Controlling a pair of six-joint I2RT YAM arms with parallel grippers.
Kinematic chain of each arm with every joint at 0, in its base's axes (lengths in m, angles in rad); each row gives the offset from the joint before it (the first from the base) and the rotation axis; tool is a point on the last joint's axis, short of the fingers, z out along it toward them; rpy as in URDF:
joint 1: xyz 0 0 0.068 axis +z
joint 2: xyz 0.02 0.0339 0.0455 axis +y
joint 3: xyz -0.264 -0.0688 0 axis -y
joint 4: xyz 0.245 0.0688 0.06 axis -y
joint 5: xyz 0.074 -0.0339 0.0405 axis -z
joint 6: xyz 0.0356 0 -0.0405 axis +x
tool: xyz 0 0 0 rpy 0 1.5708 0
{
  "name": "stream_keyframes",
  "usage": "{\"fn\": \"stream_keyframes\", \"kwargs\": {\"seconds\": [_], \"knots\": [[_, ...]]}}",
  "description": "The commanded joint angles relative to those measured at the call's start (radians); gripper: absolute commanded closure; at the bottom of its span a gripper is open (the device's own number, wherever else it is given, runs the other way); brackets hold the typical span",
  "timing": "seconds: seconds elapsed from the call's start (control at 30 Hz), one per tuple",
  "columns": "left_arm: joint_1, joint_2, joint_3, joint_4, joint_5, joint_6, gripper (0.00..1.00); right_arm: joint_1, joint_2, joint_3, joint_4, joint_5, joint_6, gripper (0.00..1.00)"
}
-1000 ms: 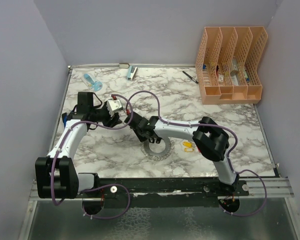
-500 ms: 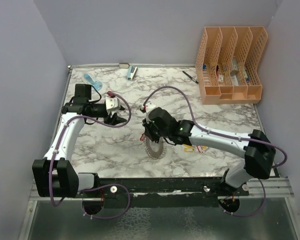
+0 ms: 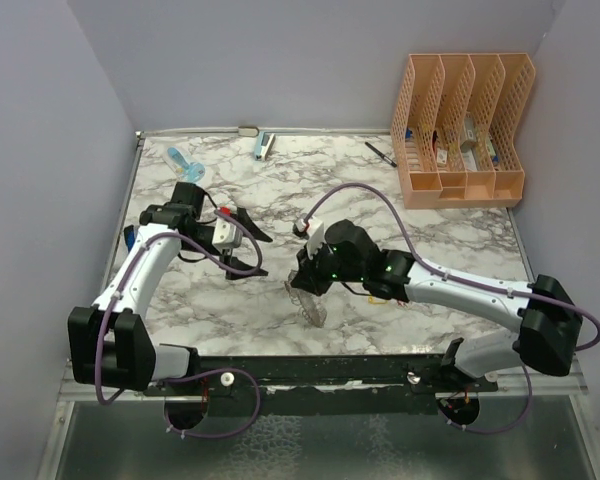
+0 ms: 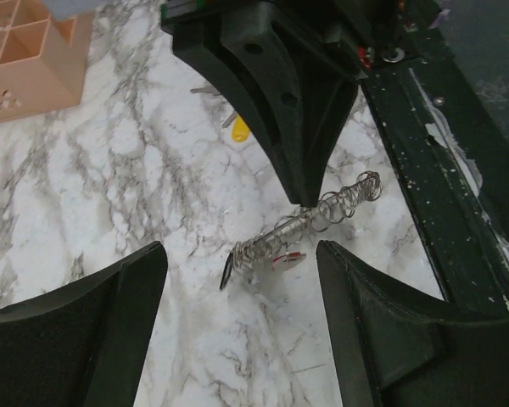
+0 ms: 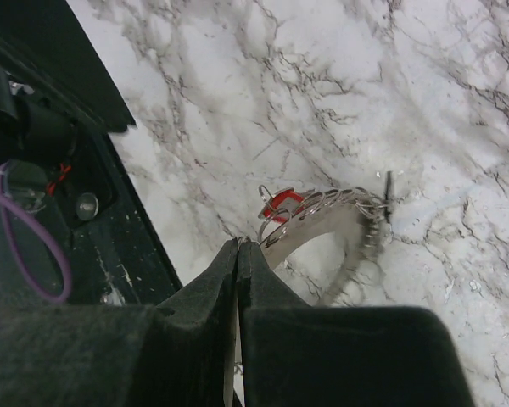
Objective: Put the keys on the keyring
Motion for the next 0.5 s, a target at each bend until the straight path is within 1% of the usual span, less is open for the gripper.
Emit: {"fn": "stream_keyframes", "kwargs": {"seconds": [0.0,0.1,0.27,0.47], "knots": [[-0.063,0.040,-0.015,-0.127,0.083,0.155,0.26,-0.003,-0.057,0.030,0.052,-0.085,-0.022,0.99],[-0.094,0.078,0.001,-0.148,0.067,0.153,0.26,-0.003,-0.064,0.044,0.044,-0.106,-0.011,0.99],[-0.109,0.110,0.016,-0.166,0.069,0.163,0.26,-0.003,-0.061,0.057,0.043,-0.133,-0.004,0.99],[-0.145,0.125,0.016,-0.169,0.061,0.157,0.31,-0.003,-0.061,0.079,0.027,-0.132,-0.002,0.99]]}}
